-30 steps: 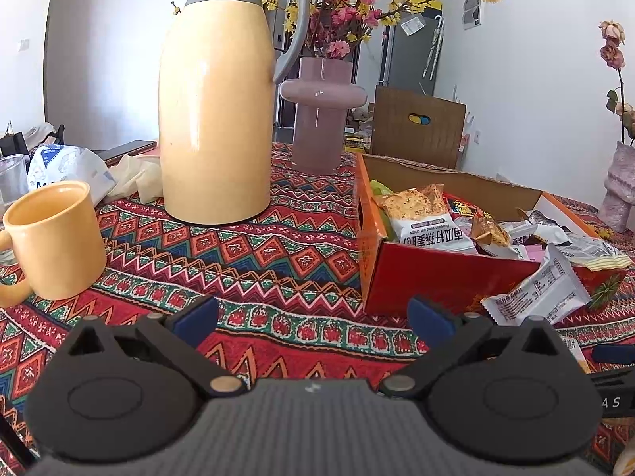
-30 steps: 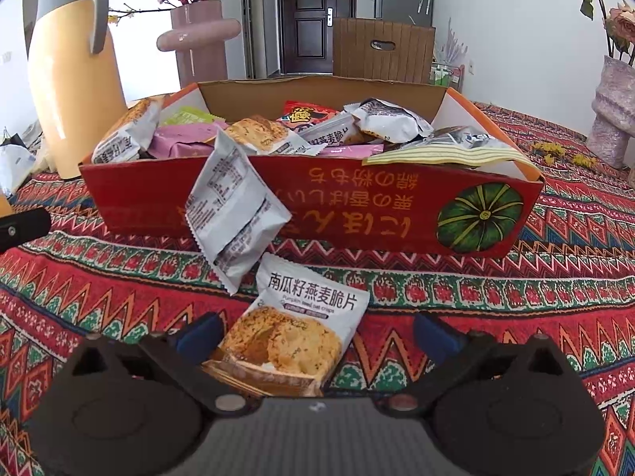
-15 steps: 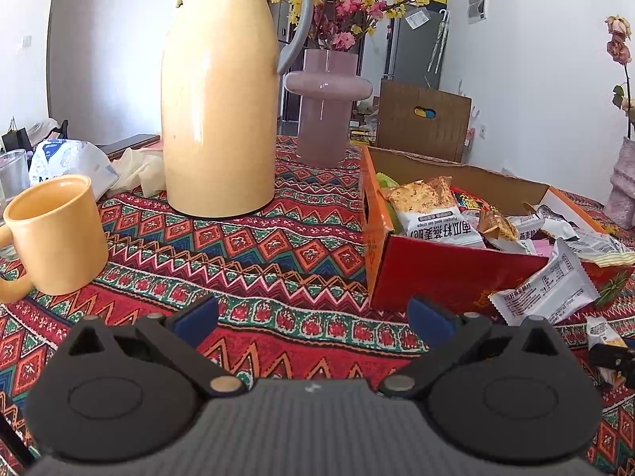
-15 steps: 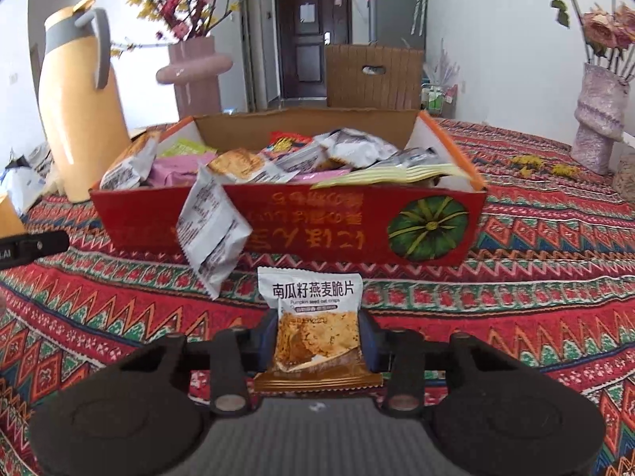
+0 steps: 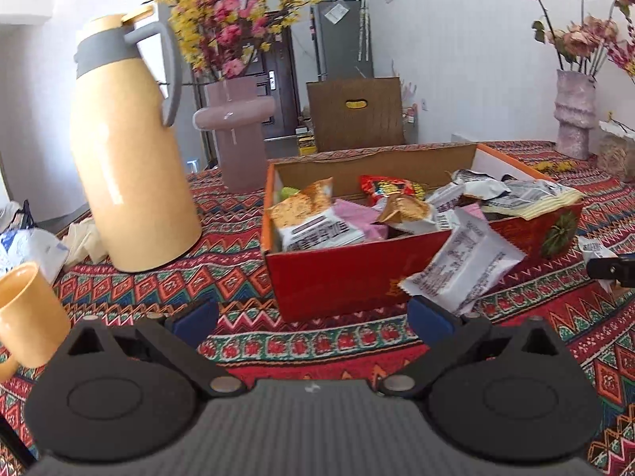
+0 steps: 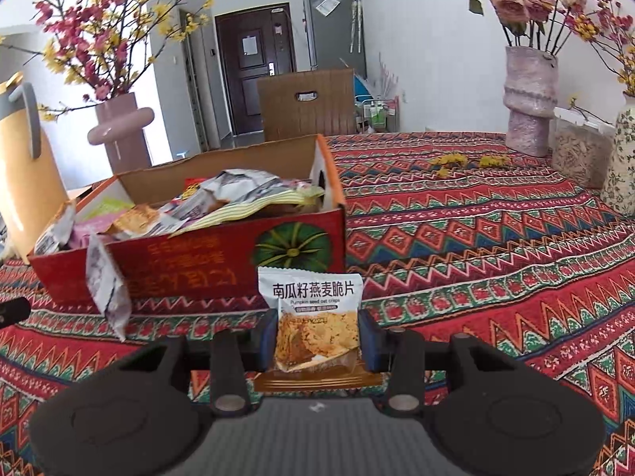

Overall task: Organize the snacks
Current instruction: 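Grasp the white printed packet with the left tool while the right tool holds its cracker packet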

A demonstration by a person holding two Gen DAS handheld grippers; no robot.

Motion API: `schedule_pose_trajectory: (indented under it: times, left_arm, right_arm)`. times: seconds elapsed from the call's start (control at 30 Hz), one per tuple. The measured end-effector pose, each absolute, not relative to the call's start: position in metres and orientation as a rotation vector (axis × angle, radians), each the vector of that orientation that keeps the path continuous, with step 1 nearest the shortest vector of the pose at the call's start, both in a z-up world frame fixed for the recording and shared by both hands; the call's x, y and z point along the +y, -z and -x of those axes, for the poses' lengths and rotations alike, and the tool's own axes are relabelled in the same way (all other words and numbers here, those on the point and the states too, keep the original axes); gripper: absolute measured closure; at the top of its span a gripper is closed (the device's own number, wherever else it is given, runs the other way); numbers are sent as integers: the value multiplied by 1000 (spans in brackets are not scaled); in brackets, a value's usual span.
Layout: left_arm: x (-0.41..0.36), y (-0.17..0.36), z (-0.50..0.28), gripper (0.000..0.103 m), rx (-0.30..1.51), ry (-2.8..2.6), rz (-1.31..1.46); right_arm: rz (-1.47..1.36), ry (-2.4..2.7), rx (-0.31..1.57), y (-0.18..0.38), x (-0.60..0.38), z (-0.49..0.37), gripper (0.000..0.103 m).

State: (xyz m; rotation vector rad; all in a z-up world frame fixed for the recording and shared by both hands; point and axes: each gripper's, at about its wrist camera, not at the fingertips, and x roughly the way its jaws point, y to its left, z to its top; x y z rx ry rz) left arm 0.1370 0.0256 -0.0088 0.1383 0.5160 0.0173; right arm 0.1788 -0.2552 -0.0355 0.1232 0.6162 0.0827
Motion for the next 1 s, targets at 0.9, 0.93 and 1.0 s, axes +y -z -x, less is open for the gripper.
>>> schedule_pose_trajectory:
  times: [0.9,0.93,1.0]
  left_arm:
    - [-72,31,-191,52,607,70,-260]
    - [-71,31,-190,52,604,72,-258]
    - [-70,29,-185,55,597,79,-252]
  right_arm:
    - [-229,-196,549,44,-269,-171,62]
    - [-229,-195,548,44,-269,-170,62]
    - [-227,-193,545,44,-269,-170,62]
